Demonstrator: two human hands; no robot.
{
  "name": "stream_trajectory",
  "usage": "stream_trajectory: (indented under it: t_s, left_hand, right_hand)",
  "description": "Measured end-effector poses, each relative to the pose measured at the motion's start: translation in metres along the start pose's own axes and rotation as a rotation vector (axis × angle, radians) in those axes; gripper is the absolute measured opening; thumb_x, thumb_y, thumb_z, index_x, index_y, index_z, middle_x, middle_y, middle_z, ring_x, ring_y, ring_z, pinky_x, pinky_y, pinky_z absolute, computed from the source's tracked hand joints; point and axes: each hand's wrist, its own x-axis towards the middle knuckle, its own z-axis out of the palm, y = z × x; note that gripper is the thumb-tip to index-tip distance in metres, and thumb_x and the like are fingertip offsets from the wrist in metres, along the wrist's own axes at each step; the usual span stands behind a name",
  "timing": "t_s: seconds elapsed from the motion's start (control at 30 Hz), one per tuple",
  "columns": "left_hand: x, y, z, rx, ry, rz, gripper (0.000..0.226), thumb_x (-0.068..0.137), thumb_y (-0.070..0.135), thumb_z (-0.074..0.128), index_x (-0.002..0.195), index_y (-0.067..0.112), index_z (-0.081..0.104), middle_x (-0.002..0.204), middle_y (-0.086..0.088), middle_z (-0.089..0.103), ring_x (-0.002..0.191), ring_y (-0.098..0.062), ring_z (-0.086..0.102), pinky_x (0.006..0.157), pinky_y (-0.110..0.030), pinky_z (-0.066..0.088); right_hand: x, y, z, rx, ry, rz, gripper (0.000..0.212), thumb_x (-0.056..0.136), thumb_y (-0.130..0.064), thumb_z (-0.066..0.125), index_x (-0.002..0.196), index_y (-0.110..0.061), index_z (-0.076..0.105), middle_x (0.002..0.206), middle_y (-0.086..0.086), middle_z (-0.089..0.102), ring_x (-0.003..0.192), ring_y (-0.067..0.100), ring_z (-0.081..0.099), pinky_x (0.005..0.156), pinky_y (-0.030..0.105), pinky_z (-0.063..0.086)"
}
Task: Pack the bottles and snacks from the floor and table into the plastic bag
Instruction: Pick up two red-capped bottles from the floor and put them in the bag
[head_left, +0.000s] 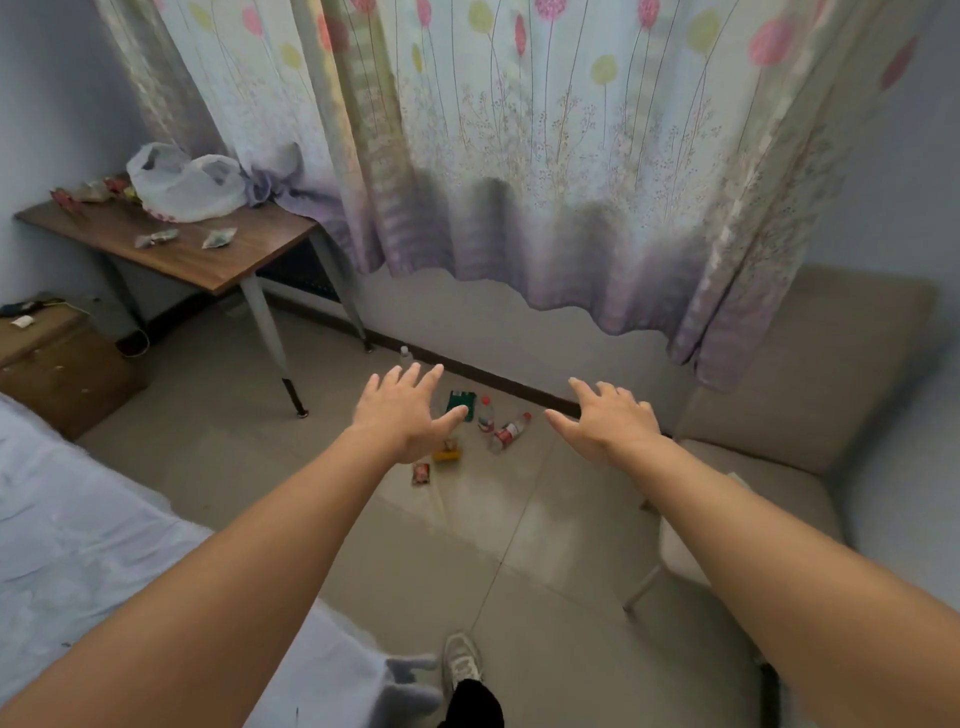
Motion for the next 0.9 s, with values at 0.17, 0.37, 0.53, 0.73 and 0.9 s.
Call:
stream_trajectory:
  t_s: [0.17,0.37,0.53,0.73,0.9]
  left_hand:
    - [0.086,-0.021,-0.014,0.048,0.000,0.084,0.082,0.096,0.075,0.025,0.164,0.033,0.006,0.171,-0.004,0.012,0.158,-0.027,0.007,0.127,-0.051,0.005]
    - [0.185,-0.038,-0.048,0.073,-0.030,0.154,0.082,0.097,0.075,0.025,0.164,0.031,0.005,0.171,-0.005,0.013,0.157,-0.027,0.009,0.127,-0.049,0.006]
    - [0.247,-0.043,-0.044,0.028,-0.042,0.204,0.083,0.096,0.075,0.027,0.164,0.031,0.008,0.170,-0.005,0.015,0.157,-0.027,0.011,0.127,-0.049,0.008]
    - [0.316,-0.058,-0.025,0.005,-0.100,0.203,0.081,0.098,0.073,0.028,0.164,0.031,0.009,0.170,-0.004,0.016,0.157,-0.027,0.011,0.127,-0.049,0.007]
    - [0.386,-0.068,-0.005,-0.012,-0.135,0.223,0.081,0.098,0.072,0.030,0.164,0.029,0.010,0.170,-0.004,0.018,0.156,-0.027,0.014,0.127,-0.049,0.010]
  right_hand:
    - [0.072,-0.022,-0.014,-0.010,-0.038,0.035,0.080,0.096,-0.076,0.031,0.161,-0.032,0.019,0.162,0.011,0.033,0.149,0.035,0.030,0.118,0.054,0.029]
    - [0.152,-0.049,-0.041,-0.066,-0.020,0.054,0.081,0.096,-0.076,0.030,0.162,-0.031,0.018,0.164,0.012,0.030,0.151,0.035,0.026,0.120,0.054,0.025]
    - [0.214,-0.055,-0.044,-0.011,-0.022,0.112,0.079,0.096,-0.075,0.030,0.161,-0.031,0.021,0.160,0.012,0.036,0.148,0.034,0.031,0.116,0.053,0.029]
    - [0.280,-0.057,-0.018,0.016,-0.045,0.162,0.079,0.096,-0.075,0.030,0.161,-0.030,0.022,0.158,0.012,0.039,0.145,0.035,0.036,0.114,0.051,0.032]
    - [0.340,-0.056,0.008,0.054,-0.084,0.195,0.077,0.096,-0.074,0.031,0.158,-0.029,0.027,0.155,0.014,0.043,0.142,0.035,0.040,0.112,0.052,0.034]
